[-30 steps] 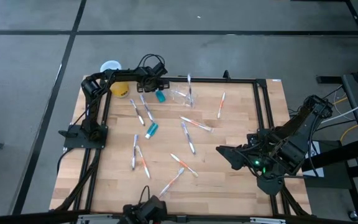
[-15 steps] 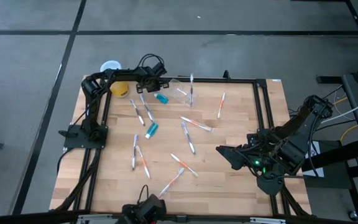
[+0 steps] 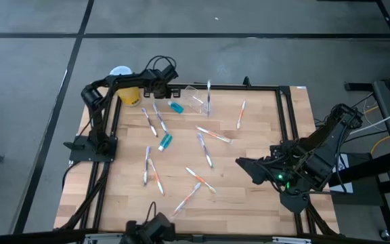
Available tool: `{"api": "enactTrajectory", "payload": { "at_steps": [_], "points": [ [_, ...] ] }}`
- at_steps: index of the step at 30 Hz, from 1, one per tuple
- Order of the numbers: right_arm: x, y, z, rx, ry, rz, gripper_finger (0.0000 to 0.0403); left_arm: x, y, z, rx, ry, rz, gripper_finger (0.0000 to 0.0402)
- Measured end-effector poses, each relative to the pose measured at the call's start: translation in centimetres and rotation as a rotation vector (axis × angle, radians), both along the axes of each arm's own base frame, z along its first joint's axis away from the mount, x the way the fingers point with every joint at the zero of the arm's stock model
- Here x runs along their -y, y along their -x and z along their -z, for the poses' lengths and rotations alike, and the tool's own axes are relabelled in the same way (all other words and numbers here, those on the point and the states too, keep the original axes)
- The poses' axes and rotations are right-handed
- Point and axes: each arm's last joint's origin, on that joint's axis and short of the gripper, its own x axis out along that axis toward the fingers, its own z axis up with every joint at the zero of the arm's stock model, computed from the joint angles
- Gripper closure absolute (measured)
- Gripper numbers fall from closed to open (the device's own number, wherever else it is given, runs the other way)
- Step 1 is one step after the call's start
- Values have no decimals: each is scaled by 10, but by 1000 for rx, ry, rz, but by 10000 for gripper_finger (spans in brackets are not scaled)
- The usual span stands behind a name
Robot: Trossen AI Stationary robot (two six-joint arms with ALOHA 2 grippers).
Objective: Pick & Place toothbrushing station
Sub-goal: Put the blue mouthwash into the middle section of the transparent organizer
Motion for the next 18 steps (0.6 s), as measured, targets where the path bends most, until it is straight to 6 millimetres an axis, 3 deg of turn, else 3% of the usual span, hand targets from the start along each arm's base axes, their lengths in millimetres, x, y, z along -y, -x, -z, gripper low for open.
{"api": "enactTrajectory", "payload": {
  "at_steps": [5, 12, 18],
  "points": [
    [0, 0, 0, -3, 6, -1, 190, 8, 5, -21, 12, -24, -24, 282],
    [1, 0, 0, 3, 36, 13, 190, 23, -5, -22, 78, 23, -263, 223],
    [-1, 1, -1, 8, 29, 6, 190, 30, -6, -18, 102, 4, -462, 211]
  ]
}}
